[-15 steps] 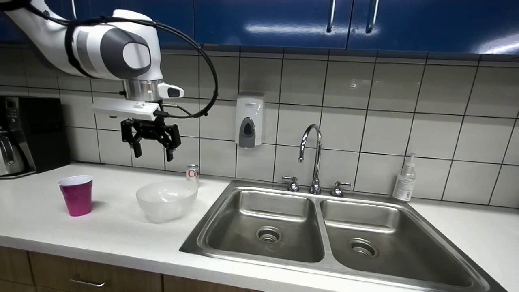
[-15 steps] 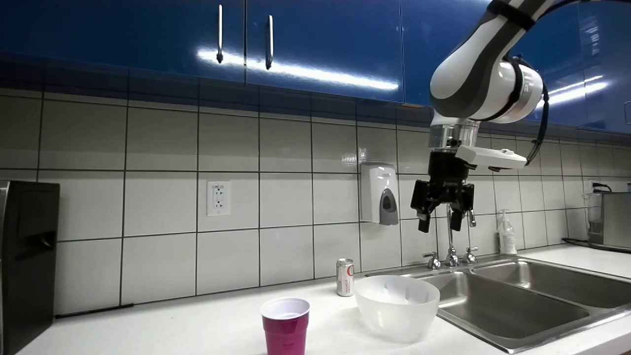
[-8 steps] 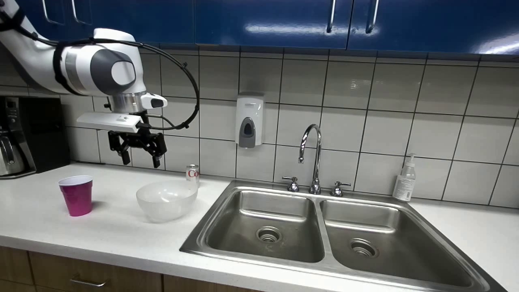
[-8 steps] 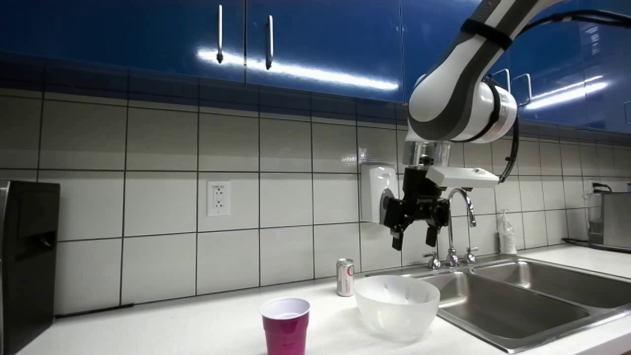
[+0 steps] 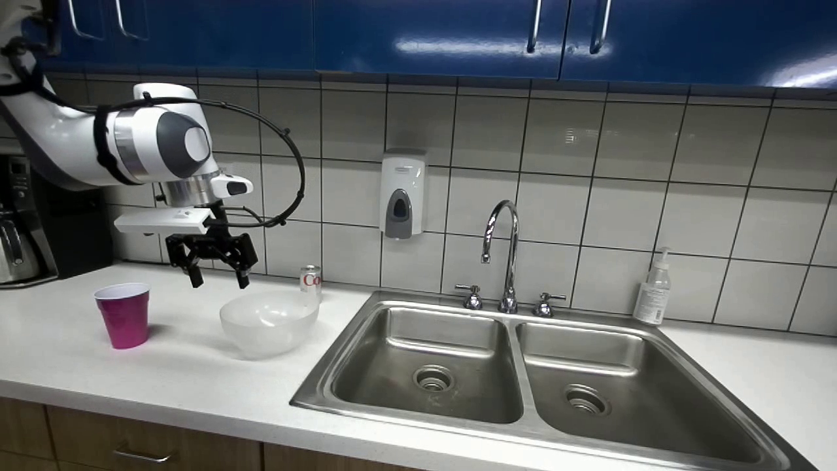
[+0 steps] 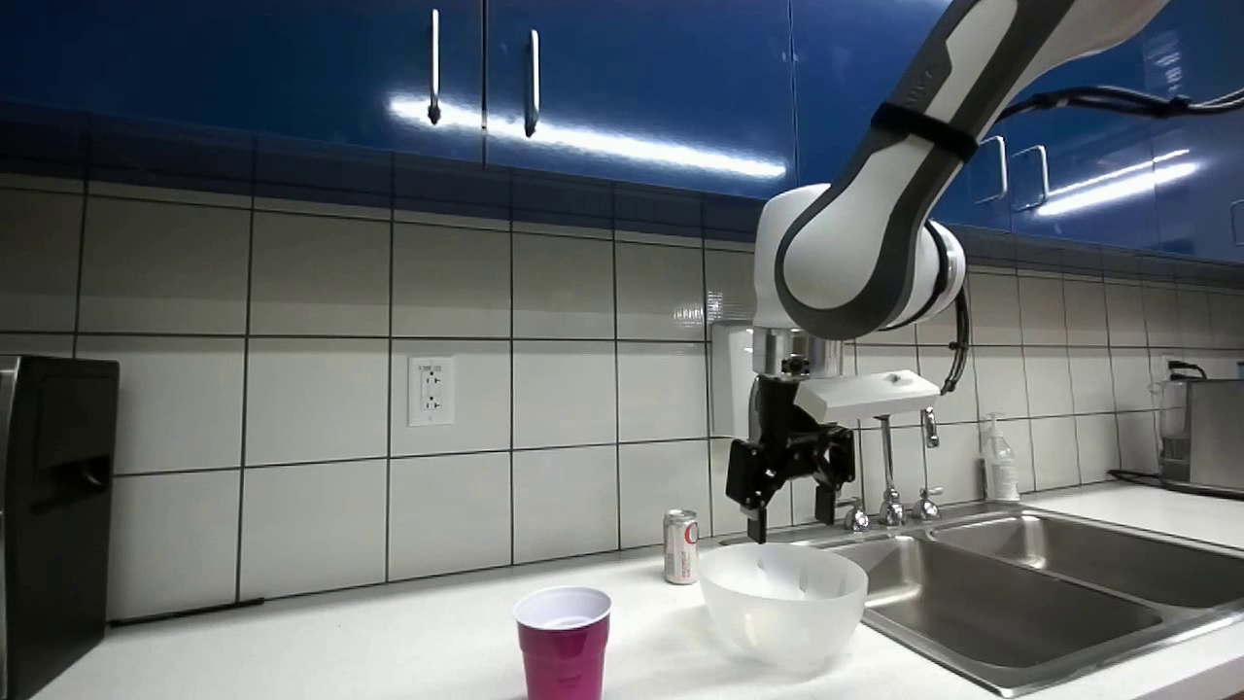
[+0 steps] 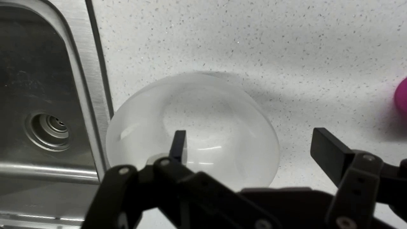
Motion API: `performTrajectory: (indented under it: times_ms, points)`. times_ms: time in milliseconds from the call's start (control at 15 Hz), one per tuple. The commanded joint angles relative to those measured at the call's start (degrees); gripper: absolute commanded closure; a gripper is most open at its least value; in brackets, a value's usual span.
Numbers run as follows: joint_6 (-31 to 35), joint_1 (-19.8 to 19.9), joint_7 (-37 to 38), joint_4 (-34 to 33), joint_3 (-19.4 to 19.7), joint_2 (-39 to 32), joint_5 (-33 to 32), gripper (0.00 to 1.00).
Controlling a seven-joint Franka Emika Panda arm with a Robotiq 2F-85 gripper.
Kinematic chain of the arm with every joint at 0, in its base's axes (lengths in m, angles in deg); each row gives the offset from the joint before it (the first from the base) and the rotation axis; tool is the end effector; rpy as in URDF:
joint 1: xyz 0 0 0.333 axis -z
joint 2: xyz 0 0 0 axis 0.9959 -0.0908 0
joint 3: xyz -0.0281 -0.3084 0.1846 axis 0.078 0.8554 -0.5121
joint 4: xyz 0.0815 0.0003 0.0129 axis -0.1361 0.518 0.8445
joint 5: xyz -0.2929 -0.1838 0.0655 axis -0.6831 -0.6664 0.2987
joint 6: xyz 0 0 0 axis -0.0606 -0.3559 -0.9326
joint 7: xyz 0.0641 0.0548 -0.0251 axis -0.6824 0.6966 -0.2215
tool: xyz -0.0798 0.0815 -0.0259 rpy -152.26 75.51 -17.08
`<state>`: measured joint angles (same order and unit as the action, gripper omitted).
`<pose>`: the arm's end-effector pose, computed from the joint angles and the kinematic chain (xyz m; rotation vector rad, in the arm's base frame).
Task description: Move the bowl to the left sink
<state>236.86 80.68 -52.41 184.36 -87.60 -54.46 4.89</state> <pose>0.4295 0.0970 0.3868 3.0464 0.1949 0.2968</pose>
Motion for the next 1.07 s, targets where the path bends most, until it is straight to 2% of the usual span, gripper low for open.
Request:
performTrajectory:
  times_ms: [0, 533, 1000]
  points:
    - [-1.0, -0.3, 5.9, -5.2, -0.5, -5.8, -4.8, 0.0]
    - [-1.8, -3.5, 6.5, -11.8, 1.5, -15.1, -3.8, 0.0]
    - [-1.5, -6.0, 6.3, -14.1, 3.7, -19.0, -3.7, 0.0]
